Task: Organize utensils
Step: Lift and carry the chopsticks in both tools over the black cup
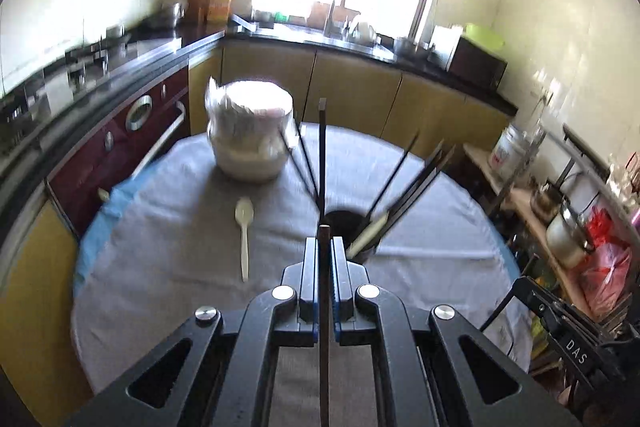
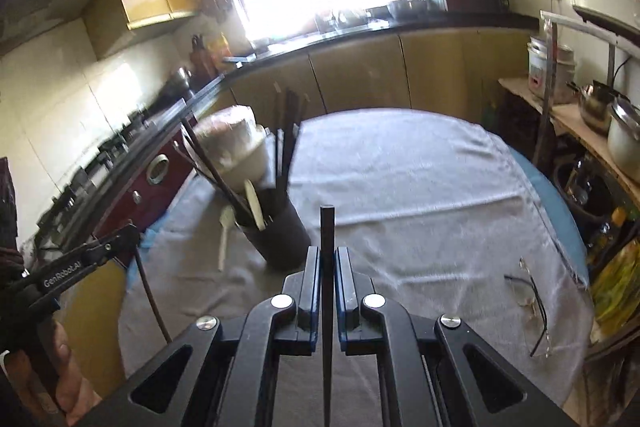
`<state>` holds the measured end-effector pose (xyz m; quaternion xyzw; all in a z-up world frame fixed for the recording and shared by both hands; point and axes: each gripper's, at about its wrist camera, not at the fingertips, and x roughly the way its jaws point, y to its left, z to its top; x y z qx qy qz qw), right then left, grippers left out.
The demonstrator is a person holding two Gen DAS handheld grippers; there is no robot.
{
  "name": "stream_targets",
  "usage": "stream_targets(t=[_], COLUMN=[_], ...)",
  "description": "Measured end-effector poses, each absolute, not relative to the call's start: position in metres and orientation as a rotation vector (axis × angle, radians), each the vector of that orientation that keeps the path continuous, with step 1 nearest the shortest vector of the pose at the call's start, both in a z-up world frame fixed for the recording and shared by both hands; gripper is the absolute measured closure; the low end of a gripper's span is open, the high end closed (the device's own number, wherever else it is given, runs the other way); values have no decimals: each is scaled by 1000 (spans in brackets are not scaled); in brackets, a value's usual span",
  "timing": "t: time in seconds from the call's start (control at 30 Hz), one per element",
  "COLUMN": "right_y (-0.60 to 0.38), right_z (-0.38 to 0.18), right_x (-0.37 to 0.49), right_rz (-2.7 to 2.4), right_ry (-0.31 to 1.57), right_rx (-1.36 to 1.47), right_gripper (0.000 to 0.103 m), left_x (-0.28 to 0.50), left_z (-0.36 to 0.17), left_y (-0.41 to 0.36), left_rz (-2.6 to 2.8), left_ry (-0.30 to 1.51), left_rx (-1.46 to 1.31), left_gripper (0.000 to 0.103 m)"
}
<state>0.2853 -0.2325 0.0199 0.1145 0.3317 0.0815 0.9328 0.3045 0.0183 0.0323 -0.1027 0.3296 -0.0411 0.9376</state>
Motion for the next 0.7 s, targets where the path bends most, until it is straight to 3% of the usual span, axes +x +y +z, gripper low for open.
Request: stream_targets(t=[0.37,0.7], right_y=[-210,-196], right_z=[115,152], right_x=[324,368], right_rz=[243,289], right_ry=[479,392], right_rx=[241,240], right_gripper=[96,96], left_x=[357,407], left_z=[107,118], left_y=[26,28], left_rz=[-22,-5], left_ry=[425,315], left_rx=[-254,-302], left_gripper=[98,98])
